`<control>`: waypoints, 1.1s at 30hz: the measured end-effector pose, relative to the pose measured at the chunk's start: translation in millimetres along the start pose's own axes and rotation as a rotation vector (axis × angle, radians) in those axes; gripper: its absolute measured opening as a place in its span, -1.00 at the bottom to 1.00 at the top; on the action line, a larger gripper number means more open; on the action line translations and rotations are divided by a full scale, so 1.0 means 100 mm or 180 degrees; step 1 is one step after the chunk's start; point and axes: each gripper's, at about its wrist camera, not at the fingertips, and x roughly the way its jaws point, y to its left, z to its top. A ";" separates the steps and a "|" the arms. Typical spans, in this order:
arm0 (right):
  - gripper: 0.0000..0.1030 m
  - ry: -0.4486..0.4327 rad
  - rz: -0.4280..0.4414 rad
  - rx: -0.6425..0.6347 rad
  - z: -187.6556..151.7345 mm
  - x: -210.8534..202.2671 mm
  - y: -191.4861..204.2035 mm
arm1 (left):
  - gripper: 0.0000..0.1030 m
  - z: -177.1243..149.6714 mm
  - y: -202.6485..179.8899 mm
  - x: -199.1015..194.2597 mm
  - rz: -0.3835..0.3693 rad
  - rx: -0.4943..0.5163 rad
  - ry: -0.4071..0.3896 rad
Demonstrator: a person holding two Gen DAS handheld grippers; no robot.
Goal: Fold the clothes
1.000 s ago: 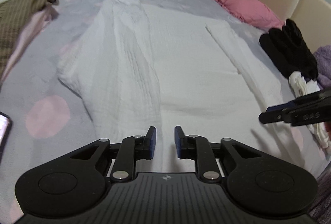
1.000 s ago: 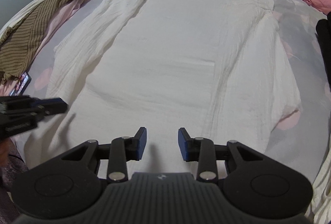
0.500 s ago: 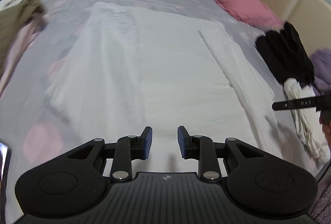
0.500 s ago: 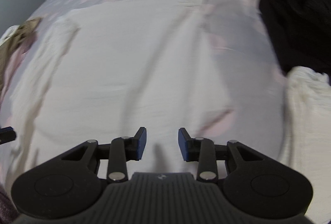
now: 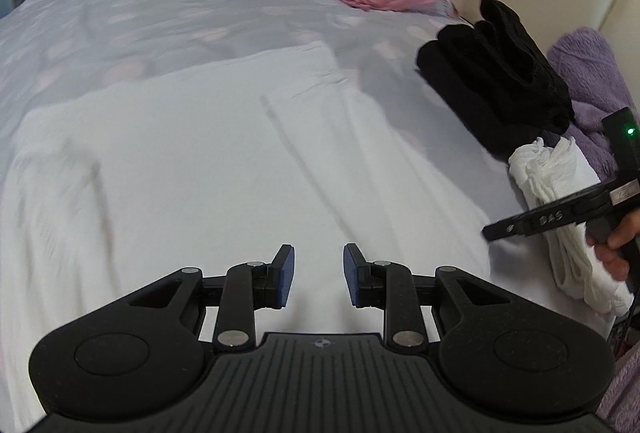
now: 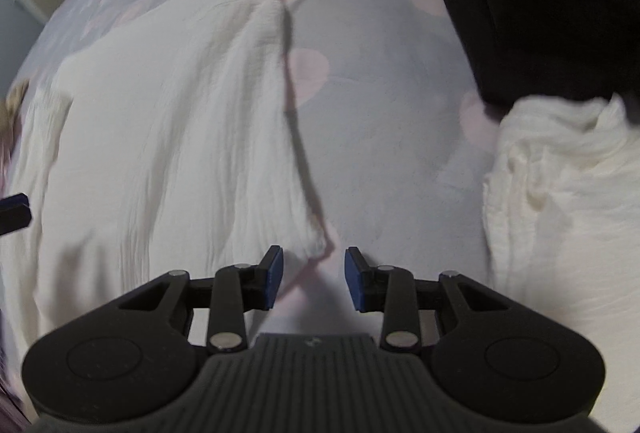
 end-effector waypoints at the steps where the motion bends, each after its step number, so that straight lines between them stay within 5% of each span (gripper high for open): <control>1: -0.27 0.0018 0.0045 0.0078 0.01 0.04 -0.03 | -0.54 0.09 -0.04 0.08 -0.0023 0.0057 0.0028; 6: -0.28 -0.0003 0.0157 0.0235 0.01 0.14 -0.07 | -0.49 0.56 -0.16 0.54 -0.0096 0.0239 0.0170; 10: -0.65 -0.0043 0.0212 0.0242 0.01 0.16 -0.03 | -0.37 0.96 -0.22 0.94 -0.0100 0.0254 0.0242; 20: -0.66 0.0032 0.0380 0.0289 0.09 0.25 -0.17 | -0.21 2.01 -0.40 2.01 0.0085 -0.0028 0.0432; 28: -0.66 0.0090 0.0472 0.0303 0.18 0.31 -0.19 | -0.21 2.19 -0.49 2.63 0.0440 -0.0021 0.0856; 33: -0.69 0.0082 0.0472 0.0310 0.24 0.34 -0.15 | -0.27 2.13 -0.52 2.77 0.0573 -0.0028 0.0868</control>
